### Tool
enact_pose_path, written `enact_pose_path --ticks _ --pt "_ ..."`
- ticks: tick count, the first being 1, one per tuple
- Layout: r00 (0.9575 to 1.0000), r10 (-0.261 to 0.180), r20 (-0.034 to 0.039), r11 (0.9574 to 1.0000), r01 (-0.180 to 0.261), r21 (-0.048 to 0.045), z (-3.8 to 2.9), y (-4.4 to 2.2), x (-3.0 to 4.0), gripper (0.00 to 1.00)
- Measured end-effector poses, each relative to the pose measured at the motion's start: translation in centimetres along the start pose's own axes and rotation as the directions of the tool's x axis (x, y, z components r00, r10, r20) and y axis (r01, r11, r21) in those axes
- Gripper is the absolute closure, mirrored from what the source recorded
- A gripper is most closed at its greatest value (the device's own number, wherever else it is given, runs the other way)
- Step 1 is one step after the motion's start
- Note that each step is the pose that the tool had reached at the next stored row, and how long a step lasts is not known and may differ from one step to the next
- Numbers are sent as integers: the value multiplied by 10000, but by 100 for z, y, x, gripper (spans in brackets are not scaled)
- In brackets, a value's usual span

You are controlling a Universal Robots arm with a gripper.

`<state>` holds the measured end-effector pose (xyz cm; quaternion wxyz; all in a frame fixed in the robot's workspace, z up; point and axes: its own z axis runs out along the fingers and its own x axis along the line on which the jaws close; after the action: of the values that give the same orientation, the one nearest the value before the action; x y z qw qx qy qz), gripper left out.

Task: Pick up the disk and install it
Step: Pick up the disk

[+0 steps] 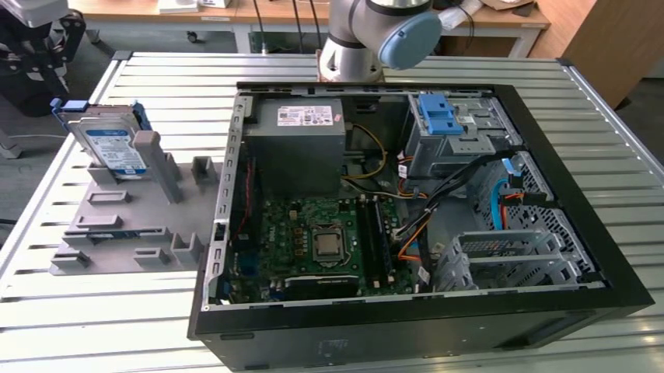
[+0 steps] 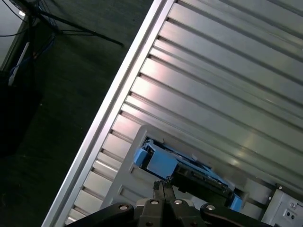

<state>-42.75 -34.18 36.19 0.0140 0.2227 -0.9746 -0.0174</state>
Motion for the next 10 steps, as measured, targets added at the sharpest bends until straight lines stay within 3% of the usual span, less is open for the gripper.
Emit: enact_pose_path --ticks 5,10 --pt "9985 -543 -8 9985 543 15 0 0 0 89" --pt "9943 -1061 33 9943 1061 35 2 0 0 89"
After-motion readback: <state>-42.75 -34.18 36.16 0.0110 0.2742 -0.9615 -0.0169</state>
